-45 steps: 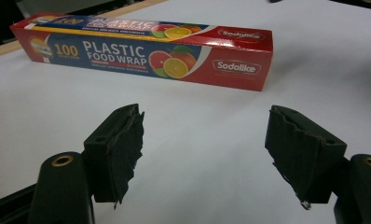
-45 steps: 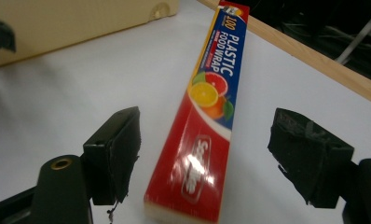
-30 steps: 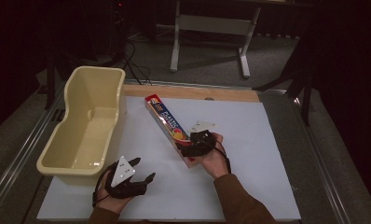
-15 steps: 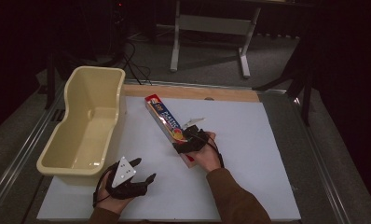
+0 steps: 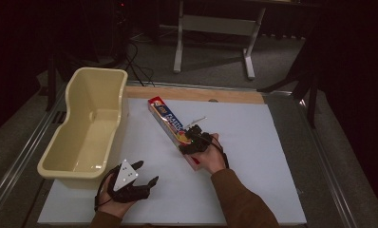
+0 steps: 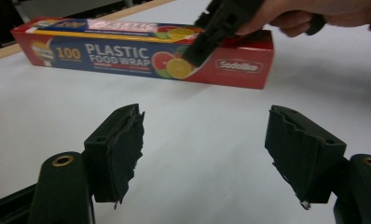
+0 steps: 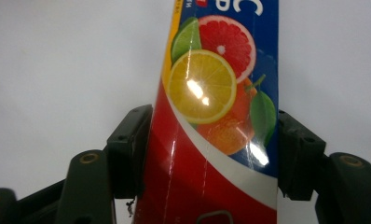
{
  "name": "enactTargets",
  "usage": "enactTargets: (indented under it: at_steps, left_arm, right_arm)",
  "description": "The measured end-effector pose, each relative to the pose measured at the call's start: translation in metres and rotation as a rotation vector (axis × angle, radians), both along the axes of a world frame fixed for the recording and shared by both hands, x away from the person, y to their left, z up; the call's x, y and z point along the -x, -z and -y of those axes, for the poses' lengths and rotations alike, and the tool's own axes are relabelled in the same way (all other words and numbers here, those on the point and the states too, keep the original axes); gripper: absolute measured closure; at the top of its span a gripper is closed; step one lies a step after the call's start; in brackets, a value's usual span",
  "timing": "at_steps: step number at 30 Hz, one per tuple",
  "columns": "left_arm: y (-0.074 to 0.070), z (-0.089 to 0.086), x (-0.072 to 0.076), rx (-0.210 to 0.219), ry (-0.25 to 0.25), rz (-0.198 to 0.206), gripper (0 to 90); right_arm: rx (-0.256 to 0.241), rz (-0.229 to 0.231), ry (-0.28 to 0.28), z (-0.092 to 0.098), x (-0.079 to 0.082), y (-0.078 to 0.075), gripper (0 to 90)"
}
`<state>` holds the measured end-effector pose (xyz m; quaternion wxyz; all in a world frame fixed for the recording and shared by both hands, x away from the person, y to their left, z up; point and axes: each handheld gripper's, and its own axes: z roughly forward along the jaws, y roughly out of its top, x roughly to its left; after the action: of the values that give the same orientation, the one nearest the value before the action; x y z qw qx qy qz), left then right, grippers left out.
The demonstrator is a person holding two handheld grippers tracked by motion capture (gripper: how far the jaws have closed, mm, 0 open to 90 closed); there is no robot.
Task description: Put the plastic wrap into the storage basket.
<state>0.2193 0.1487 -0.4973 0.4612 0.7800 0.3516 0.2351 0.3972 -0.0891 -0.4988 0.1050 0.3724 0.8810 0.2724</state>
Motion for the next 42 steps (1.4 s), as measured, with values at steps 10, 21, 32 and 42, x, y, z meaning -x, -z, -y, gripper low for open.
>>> enactTargets:
  at_steps: [10,21,32,42]
  left_arm:
    - [0.0,-0.001,0.002,0.009,-0.004,0.001,28.0]
    - [0.002,0.002,0.0,-0.004,0.0,-0.003,28.2]
    - [0.001,0.001,0.0,-0.001,0.001,-0.003,28.2]
    - [0.001,0.001,0.0,0.003,0.002,-0.002,28.2]
  right_arm:
    - [0.039,-0.038,0.034,0.056,0.045,-0.005,38.6]
    - [0.079,-0.101,-0.017,0.094,0.071,-0.011,28.1]
    - [0.119,-0.147,-0.034,0.045,0.01,-0.019,20.5]
    - [0.182,-0.274,-0.045,0.02,-0.029,-0.009,28.5]
